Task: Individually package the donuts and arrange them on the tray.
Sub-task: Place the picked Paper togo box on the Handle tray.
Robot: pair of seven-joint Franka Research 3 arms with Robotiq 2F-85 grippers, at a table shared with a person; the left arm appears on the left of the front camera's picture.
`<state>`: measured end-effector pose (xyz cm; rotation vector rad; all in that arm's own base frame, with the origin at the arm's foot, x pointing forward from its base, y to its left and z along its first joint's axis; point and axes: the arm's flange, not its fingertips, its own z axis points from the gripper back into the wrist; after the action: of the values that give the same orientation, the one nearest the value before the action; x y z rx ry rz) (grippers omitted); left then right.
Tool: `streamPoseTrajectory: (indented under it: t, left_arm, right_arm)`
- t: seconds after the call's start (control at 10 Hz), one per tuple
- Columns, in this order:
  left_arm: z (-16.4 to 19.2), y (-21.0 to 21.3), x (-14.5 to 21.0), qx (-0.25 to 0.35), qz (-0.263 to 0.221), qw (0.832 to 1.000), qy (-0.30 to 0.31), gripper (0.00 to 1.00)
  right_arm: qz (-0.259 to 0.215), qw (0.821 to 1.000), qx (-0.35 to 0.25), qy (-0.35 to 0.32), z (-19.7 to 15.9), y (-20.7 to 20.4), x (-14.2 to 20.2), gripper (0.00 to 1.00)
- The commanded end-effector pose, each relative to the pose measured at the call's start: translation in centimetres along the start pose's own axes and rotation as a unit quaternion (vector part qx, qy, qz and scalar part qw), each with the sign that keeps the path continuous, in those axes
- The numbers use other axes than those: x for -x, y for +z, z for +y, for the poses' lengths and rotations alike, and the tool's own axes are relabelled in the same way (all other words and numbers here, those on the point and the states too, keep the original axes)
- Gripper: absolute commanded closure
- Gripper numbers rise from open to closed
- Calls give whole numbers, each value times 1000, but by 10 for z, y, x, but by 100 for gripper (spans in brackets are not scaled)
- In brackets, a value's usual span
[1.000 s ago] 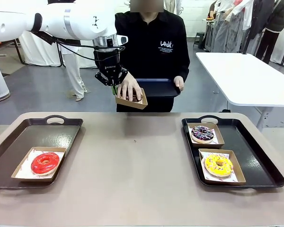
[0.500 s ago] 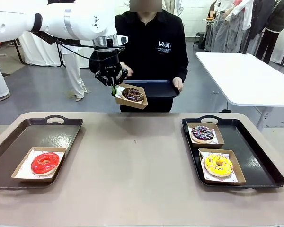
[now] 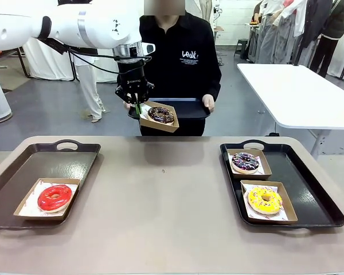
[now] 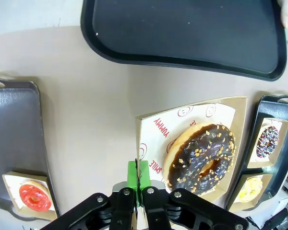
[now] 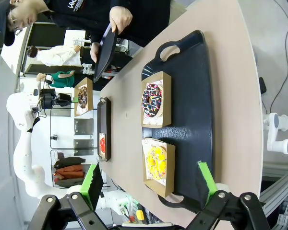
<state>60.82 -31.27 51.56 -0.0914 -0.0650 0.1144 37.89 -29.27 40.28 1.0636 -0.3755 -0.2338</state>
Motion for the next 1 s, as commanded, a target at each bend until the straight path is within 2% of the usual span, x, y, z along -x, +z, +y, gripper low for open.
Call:
streamPoseTrajectory:
  t: [0.0,0.2,0.4,0.9]
  left_arm:
    - [23,22,32,22,-9,1000,-16,99]
    - [56,43,72,12,-30,999,-40,99]
    - [100,43,112,9,-26,999,-25,99]
    - [229,28,145,-9,-10,1000,22,99]
  right_arm:
    - [-3,1000,-3,-1,0,-1,-2,0]
    - [-3,1000,-3,-1,0,-1,-2,0]
    - [-3,1000,-3,-1,0,-1,-2,0]
    - [-3,1000,-3,-1,0,-1,-2,0]
